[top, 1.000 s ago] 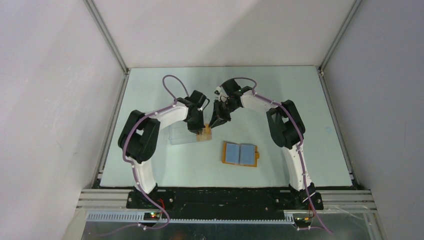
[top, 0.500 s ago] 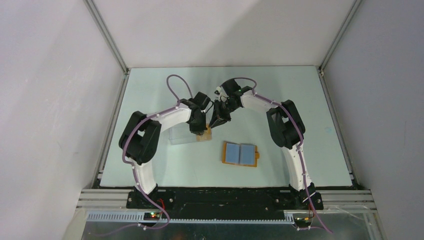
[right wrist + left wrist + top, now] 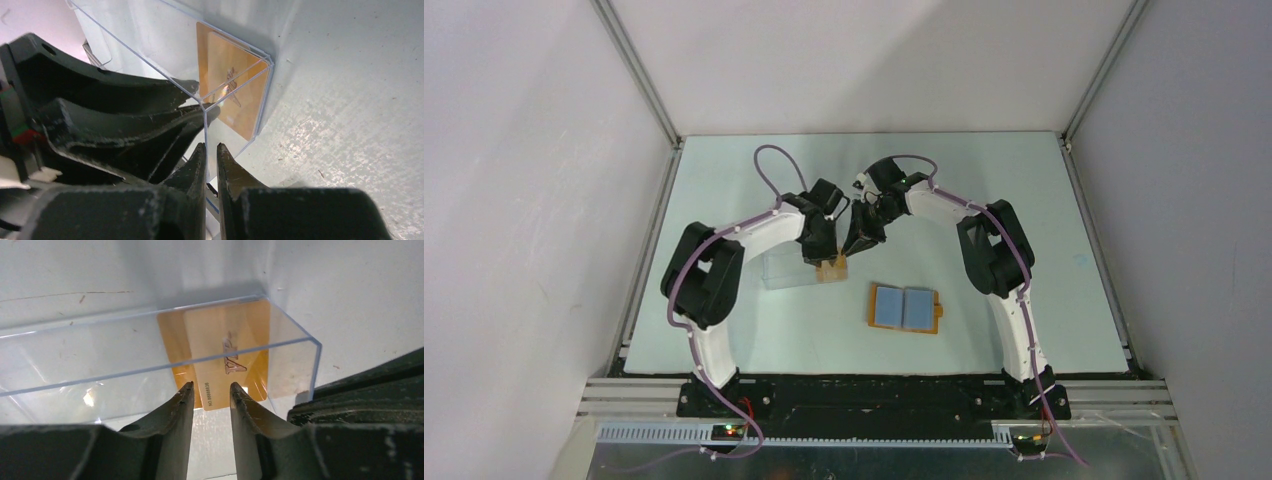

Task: Put the credit cards into the card holder
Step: Pick up the credit card from the storage box.

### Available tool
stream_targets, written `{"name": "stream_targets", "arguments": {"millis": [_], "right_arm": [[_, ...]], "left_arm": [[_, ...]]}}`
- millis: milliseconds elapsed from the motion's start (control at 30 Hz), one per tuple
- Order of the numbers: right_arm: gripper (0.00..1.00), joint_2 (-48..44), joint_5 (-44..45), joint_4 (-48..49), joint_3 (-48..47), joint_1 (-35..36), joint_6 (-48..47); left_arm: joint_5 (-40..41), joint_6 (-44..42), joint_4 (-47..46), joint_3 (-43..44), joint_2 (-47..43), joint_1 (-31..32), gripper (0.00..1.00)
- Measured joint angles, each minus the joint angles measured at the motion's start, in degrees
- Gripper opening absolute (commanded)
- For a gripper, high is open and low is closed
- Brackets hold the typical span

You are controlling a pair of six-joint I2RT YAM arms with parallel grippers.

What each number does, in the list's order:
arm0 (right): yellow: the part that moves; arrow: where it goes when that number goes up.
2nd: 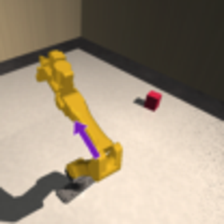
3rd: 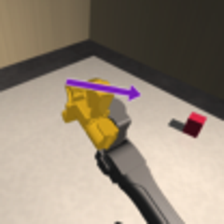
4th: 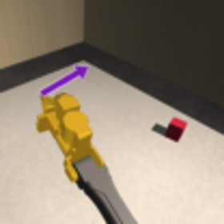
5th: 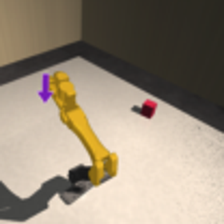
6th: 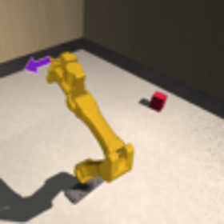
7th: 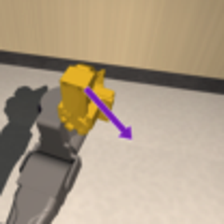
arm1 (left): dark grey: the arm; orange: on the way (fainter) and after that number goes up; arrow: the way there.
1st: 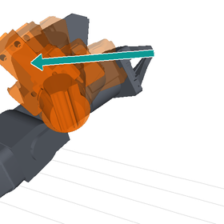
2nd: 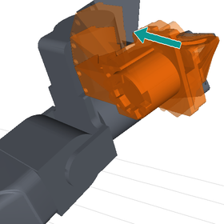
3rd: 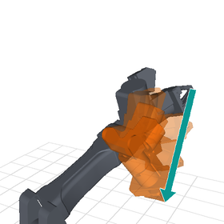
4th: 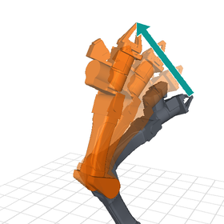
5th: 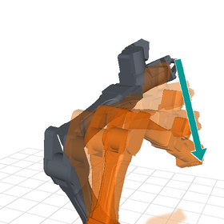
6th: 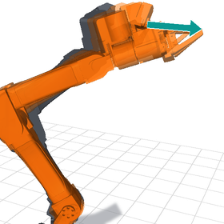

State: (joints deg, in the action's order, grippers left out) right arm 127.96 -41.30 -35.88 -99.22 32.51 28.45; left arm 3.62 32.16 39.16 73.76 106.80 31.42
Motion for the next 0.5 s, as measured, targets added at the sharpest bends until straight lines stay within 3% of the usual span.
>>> {"name": "stream_targets", "arguments": {"millis": [500], "right_arm": [[0.04,0.0,0.0,0.0,0.0,0.0,0.0]], "left_arm": [[-4.0,0.4,-1.4,0.0,1.2,-3.6,0.3]]}}
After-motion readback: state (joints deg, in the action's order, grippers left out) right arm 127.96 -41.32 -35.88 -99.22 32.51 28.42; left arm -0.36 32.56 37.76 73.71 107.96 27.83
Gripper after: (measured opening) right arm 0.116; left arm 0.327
